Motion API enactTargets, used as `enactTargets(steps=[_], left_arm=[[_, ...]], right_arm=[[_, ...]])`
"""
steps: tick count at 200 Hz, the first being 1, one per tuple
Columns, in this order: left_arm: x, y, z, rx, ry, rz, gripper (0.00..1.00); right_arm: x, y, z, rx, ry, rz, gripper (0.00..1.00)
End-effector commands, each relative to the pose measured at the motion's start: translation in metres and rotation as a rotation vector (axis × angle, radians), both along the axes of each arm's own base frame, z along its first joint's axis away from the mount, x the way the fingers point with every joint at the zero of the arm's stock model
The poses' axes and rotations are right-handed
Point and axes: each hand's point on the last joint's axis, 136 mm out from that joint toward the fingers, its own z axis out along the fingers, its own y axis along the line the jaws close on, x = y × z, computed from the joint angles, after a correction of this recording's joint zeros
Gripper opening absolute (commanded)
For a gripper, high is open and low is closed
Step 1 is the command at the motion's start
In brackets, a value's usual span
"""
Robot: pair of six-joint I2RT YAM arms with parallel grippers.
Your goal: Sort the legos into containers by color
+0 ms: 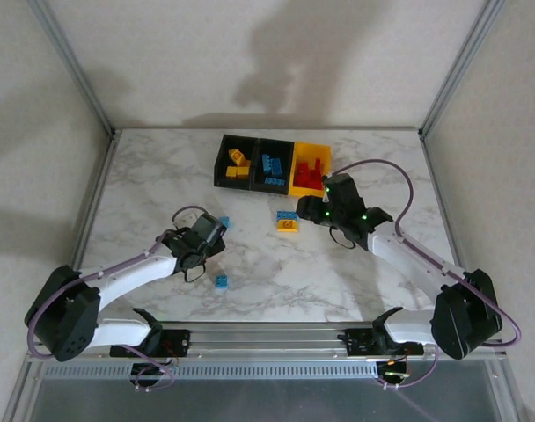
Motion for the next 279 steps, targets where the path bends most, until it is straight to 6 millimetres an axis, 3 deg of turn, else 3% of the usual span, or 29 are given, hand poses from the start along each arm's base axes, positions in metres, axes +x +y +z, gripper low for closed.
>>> enactTargets(steps=[1, 73, 114, 134, 156, 179, 229, 279], left_arm=[[0.006, 0.011, -0.008, 0.043, -0.020, 0.050, 0.78], [0.018, 0.006, -0.032, 0.078, 0.017, 0.038, 0.74], [0.019, 0.004, -0.037, 0.075, 0.027, 0.023, 0.47], [0.020, 0.002, -0.032, 0.069, 0.021, 0.010, 0.39], [0.024, -0.007, -0.020, 0.033, 0.001, -0.017, 0.37], [0.034, -0.029, -0.001, -0.017, -0.035, -0.069, 0.35], [0.075, -0.107, 0.043, -0.118, -0.113, -0.224, 0.34], [0.121, -0.179, 0.065, -0.193, -0.145, -0.327, 0.33]], right_arm=[[-0.004, 0.000, 0.007, 0.037, -0.017, -0.011, 0.57], [-0.008, -0.004, 0.006, 0.036, -0.013, -0.025, 0.56], [-0.008, -0.005, 0.001, 0.035, -0.001, -0.033, 0.56], [-0.009, -0.007, 0.001, 0.030, 0.002, -0.039, 0.55], [-0.015, -0.010, 0.004, 0.039, 0.000, -0.042, 0.56], [-0.024, -0.017, 0.004, 0.050, 0.004, -0.061, 0.56], [-0.048, -0.047, -0.010, 0.066, 0.016, -0.164, 0.56], [-0.063, -0.070, -0.012, 0.079, 0.003, -0.239, 0.56]])
